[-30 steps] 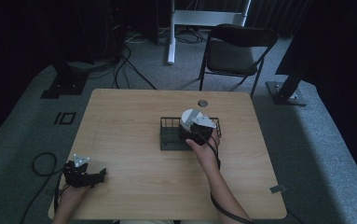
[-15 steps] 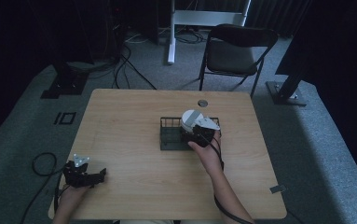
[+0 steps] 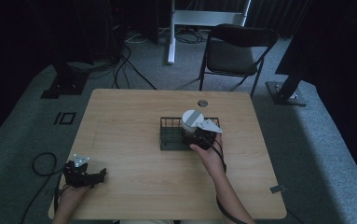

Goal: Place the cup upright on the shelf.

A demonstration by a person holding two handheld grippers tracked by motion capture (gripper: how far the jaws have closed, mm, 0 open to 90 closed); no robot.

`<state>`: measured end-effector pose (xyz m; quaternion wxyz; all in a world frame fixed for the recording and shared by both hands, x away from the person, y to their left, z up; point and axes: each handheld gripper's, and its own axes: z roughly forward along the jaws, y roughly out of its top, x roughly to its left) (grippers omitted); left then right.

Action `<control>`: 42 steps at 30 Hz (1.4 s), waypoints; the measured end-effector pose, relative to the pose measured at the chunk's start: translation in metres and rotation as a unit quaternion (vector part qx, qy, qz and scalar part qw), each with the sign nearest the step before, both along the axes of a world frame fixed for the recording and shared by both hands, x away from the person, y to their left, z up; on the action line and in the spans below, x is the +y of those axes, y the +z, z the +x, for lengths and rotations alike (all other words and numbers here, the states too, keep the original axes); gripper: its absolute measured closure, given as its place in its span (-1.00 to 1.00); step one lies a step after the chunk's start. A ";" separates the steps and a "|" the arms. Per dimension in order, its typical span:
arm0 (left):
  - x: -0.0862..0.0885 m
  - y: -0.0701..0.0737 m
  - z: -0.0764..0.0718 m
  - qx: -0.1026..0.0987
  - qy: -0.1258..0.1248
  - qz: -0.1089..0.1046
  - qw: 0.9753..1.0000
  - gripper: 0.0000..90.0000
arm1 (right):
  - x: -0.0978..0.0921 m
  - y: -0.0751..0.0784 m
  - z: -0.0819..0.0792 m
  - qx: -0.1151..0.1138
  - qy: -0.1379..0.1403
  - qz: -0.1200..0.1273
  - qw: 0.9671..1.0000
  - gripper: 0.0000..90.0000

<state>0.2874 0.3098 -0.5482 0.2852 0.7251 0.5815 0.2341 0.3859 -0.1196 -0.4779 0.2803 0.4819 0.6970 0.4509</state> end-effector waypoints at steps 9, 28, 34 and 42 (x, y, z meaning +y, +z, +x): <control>0.000 0.000 0.000 0.000 0.000 0.000 1.000 -1.00 | -0.006 0.006 -0.012 -0.007 0.009 0.006 1.000 -0.74; 0.000 0.000 0.000 0.000 0.000 0.000 1.000 -1.00 | -0.035 0.015 -0.034 -0.022 0.006 0.006 1.000 -0.74; 0.000 0.000 0.000 0.000 0.000 0.000 1.000 -1.00 | -0.050 0.018 -0.039 -0.026 -0.001 0.013 1.000 -0.74; 0.000 0.000 0.000 0.000 0.000 0.000 1.000 -1.00 | -0.067 0.012 -0.044 -0.020 0.008 -0.012 1.000 -0.74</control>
